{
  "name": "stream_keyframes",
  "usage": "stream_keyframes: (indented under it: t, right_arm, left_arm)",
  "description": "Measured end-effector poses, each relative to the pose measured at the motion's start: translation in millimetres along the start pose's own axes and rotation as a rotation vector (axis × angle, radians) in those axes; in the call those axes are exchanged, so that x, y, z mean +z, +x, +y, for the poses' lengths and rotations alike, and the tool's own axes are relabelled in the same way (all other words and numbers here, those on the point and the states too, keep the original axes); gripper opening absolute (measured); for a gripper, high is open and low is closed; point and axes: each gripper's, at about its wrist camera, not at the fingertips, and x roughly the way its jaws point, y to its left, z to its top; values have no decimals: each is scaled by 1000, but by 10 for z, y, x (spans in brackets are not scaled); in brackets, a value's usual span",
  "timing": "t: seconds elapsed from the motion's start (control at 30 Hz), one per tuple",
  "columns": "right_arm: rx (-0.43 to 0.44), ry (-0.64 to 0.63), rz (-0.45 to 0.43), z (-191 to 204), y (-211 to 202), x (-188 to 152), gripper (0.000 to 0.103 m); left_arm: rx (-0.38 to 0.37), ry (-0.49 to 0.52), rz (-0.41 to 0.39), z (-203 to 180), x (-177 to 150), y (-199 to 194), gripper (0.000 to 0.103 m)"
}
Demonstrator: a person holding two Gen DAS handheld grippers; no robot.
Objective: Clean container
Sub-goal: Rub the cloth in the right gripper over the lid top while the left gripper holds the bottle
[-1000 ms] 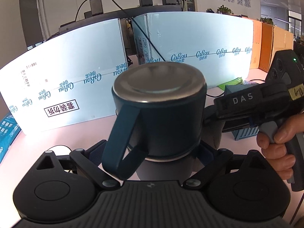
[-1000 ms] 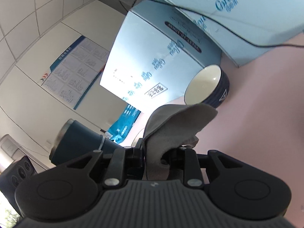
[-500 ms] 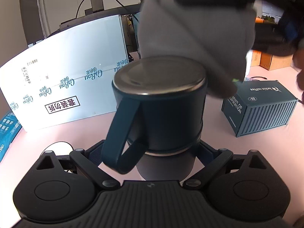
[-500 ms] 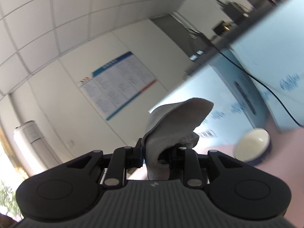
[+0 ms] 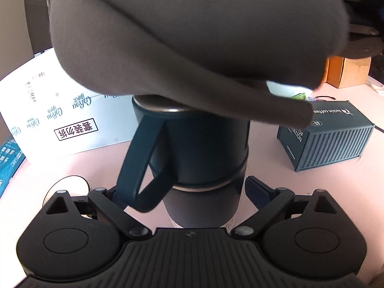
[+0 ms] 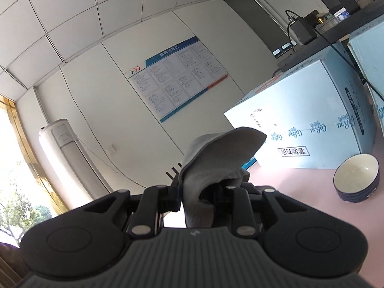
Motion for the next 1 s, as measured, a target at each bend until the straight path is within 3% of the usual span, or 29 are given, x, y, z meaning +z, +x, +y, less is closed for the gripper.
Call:
stream_keyframes:
  t: [0.3, 0.5, 0.73, 0.87, 1.0]
  right_arm:
    - [-88, -27, -49, -27, -248, 86, 27]
    - [-41, -25, -11, 35, -274, -14, 27]
    - [14, -26, 14, 31, 30, 20, 27]
    - [0, -42, 0, 6, 90, 94, 27]
    - [-64, -12, -62, -163, -119, 158, 27]
  left_arm:
    - [-1, -13, 2, 47, 36, 1, 95]
    - [-5, -10, 3, 40, 46, 8, 95]
    - [-7, -15, 3, 42, 50, -7, 96]
    - [-5, -17, 4, 52, 48, -14, 96]
    - [0, -22, 8, 70, 45, -20, 96]
